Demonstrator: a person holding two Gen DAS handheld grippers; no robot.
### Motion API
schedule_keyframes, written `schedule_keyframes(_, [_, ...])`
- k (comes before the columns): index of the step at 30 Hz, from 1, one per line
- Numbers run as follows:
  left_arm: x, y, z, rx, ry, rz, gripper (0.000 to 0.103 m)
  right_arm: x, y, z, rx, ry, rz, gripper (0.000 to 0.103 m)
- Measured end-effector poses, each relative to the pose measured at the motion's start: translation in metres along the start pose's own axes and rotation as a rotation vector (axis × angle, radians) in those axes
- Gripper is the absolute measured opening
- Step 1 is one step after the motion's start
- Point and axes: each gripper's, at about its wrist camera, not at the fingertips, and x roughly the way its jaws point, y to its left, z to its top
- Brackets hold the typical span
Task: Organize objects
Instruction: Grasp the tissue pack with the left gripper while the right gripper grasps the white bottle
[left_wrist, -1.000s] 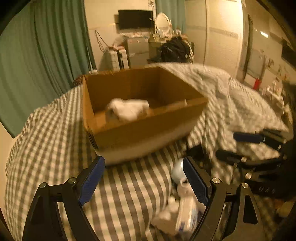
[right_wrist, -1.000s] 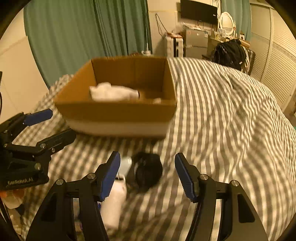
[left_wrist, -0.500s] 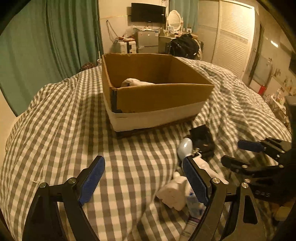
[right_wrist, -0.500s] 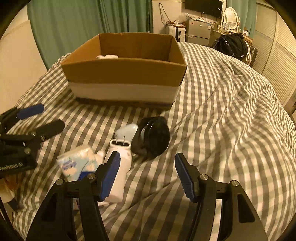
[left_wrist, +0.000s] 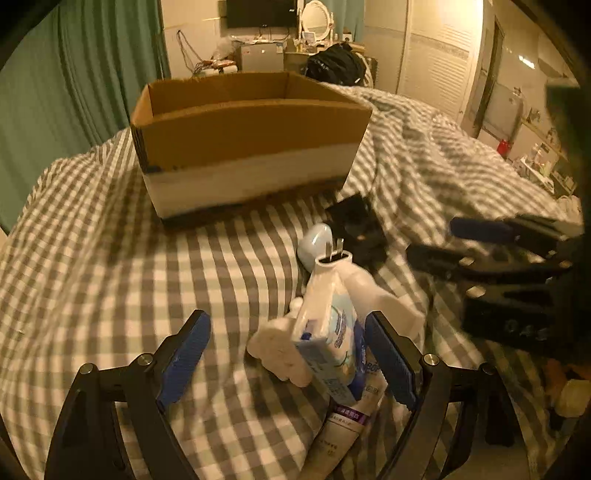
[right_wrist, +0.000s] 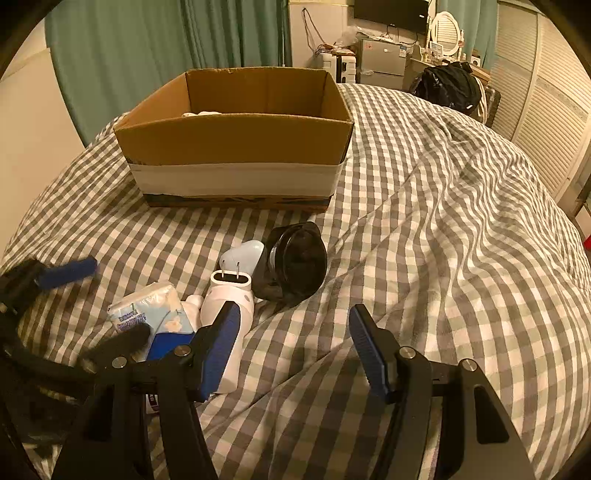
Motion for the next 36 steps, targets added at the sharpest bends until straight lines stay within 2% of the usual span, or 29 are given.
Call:
schedule_keyframes(1, [0.003,-0.001,-0.001,-0.004,0.006,-0.012,0.077,0.000,0.000,0.000,0.001,-0.001,0.000,0.061])
schedule_keyframes(2, [0.006,-0.002,-0.002,-0.007,0.020,-0.038,0.059,0.000,0.000,0.000,0.003,-0.002,0.001,0.061])
schedule_keyframes(3, [0.007,-0.002,-0.003,-0.011,0.027,-0.067,0.049,0.000,-0.001,0.000,0.005,-0.002,0.002,0.061])
schedule_keyframes(5, [0.003,-0.005,-0.003,0.012,0.006,-0.080,0.036,0.001,-0.002,0.000,0.011,0.000,0.006,0.061])
schedule_keyframes(6, [0.001,-0.007,-0.002,0.026,-0.003,-0.078,0.033,0.002,-0.002,0.000,0.014,0.002,0.010,0.061])
schedule_keyframes(10, [-0.009,-0.003,0.003,0.017,-0.019,-0.092,0.028,0.003,-0.002,-0.001,0.012,0.008,0.014,0.061])
schedule_keyframes(14, [-0.031,0.017,0.015,-0.030,-0.088,-0.085,0.027,0.005,0.003,-0.001,-0.006,0.017,0.018,0.061])
schedule_keyframes(19, [-0.045,0.039,0.026,-0.057,-0.150,0.001,0.026,0.016,0.018,-0.002,-0.060,0.051,0.031,0.061])
schedule_keyframes(28, [-0.026,0.055,0.022,-0.087,-0.109,0.008,0.022,0.045,0.049,-0.007,-0.177,0.151,0.044,0.061])
schedule_keyframes(33, [-0.013,0.056,0.018,-0.083,-0.077,0.005,0.022,0.054,0.055,-0.009,-0.202,0.181,0.035,0.053])
schedule_keyframes(36, [0.003,0.058,0.016,-0.077,-0.056,0.032,0.022,0.056,0.057,-0.011,-0.215,0.193,0.032,0.049])
